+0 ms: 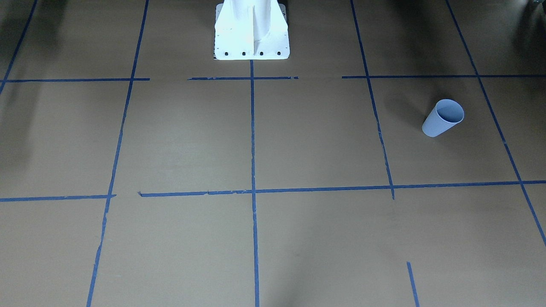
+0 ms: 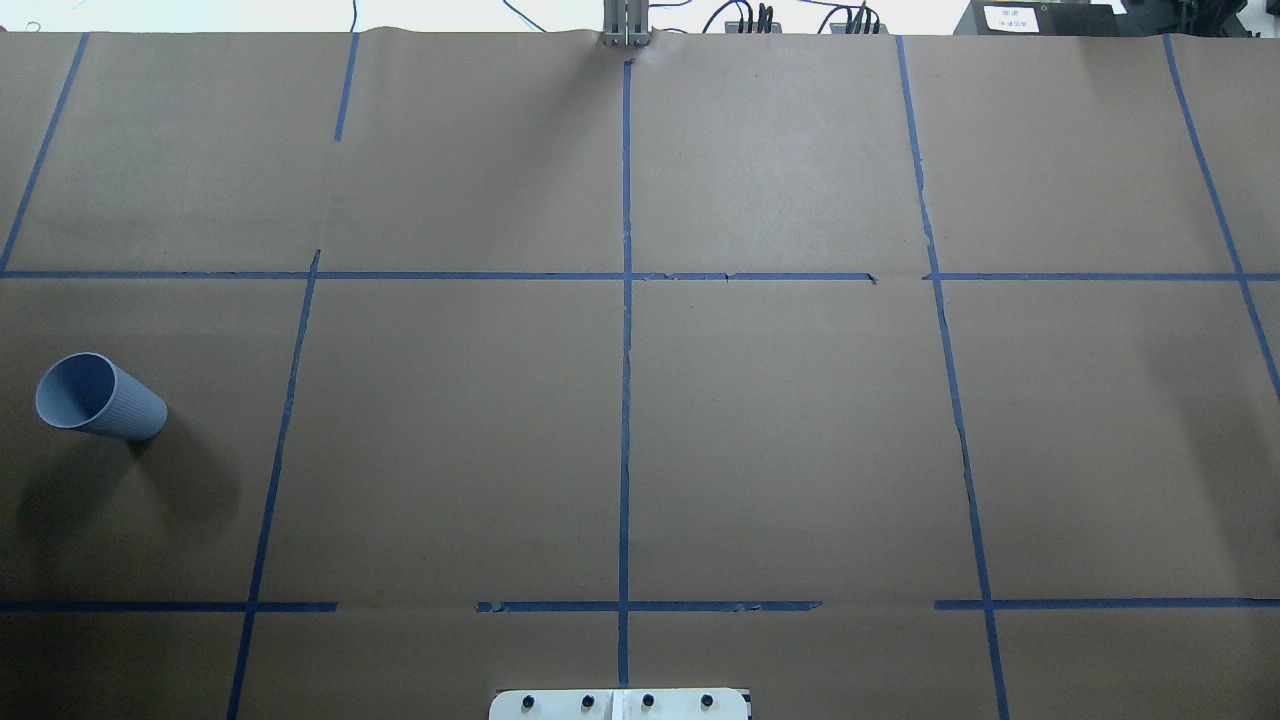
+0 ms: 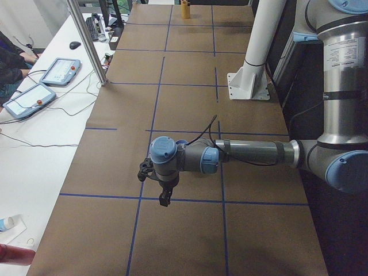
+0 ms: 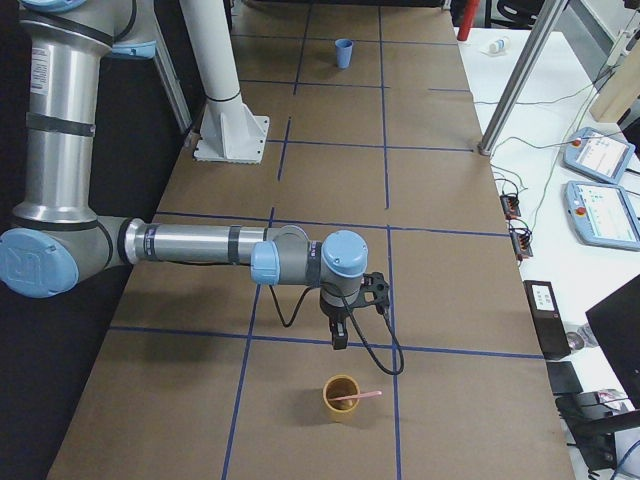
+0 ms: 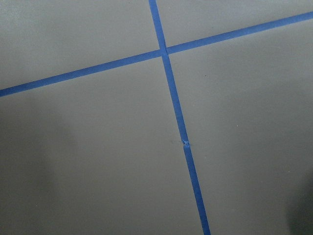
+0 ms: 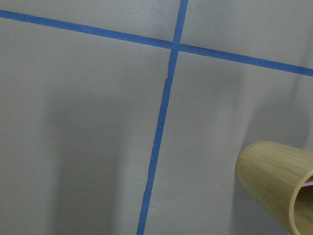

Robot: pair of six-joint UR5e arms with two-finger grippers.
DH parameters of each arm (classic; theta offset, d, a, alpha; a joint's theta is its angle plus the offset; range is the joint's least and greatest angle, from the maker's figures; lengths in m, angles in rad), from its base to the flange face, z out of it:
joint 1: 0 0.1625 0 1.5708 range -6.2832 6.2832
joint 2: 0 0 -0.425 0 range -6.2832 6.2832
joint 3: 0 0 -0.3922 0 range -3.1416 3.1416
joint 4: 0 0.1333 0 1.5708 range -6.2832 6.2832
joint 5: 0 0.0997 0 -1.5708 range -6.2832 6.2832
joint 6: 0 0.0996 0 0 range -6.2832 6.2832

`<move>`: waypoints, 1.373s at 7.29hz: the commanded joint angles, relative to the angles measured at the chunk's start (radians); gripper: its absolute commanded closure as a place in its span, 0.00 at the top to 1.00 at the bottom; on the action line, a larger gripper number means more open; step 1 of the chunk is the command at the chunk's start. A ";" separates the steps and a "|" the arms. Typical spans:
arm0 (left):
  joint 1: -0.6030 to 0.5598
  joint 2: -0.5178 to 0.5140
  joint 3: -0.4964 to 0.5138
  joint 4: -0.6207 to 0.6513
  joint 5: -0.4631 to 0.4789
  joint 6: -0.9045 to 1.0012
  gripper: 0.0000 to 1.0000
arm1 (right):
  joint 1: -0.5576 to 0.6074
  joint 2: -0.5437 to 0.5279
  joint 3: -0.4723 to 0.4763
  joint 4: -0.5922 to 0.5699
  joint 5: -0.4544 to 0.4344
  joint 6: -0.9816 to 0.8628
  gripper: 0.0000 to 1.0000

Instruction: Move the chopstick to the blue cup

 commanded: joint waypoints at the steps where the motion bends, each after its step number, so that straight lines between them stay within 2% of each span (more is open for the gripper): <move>1: 0.006 -0.002 -0.010 0.000 0.000 0.000 1.00 | 0.000 0.000 0.000 0.000 0.000 0.001 1.00; 4: 0.009 -0.016 -0.011 -0.014 0.000 -0.012 1.00 | -0.006 0.006 0.003 0.000 -0.002 0.002 1.00; 6: 0.009 -0.097 0.021 -0.057 -0.001 -0.009 1.00 | -0.008 0.011 0.003 0.000 -0.002 0.001 1.00; 8: 0.012 -0.096 -0.019 -0.093 -0.015 -0.009 1.00 | -0.011 0.012 0.003 0.000 0.000 0.002 1.00; 9: 0.050 -0.094 -0.024 -0.113 -0.112 -0.078 1.00 | -0.014 0.012 0.003 -0.002 0.000 0.002 1.00; 10: 0.120 -0.093 -0.042 -0.130 -0.127 -0.244 1.00 | -0.023 0.012 0.002 -0.002 0.000 0.002 1.00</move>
